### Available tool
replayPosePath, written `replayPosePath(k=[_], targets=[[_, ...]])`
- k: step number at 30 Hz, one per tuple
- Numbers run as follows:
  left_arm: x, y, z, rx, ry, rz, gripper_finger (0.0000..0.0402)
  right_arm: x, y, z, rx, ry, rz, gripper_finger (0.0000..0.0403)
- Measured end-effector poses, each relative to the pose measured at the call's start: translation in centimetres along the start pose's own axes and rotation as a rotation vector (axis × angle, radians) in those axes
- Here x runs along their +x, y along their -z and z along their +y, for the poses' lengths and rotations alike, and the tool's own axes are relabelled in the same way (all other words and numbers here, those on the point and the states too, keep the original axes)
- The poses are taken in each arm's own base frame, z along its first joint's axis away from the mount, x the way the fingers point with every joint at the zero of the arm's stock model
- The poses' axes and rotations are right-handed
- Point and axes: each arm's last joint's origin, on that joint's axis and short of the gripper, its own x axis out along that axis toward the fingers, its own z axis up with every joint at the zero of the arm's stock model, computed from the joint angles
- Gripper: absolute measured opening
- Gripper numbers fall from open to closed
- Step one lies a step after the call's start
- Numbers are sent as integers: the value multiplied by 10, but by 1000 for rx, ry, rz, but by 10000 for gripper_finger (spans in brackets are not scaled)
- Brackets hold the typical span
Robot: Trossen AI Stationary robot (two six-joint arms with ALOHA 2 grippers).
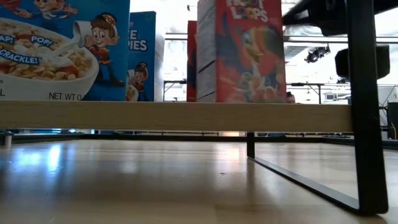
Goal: Stack cereal on shelf
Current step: Adjust the red cereal box on the shelf, then return to Home Position
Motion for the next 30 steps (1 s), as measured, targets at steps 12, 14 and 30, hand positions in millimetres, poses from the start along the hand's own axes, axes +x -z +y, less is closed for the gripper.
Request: replayPosePath(k=[12,14,30], targets=[[0,1,1,7,-24,-4,229,1,2,-1,-11,37,33,0],[0,1,1,12,-27,0,229,0,3,-1,-54,31,63,0],[0,3,-1,57,51,50,229,-54,-24,15,-312,107,80,0]])
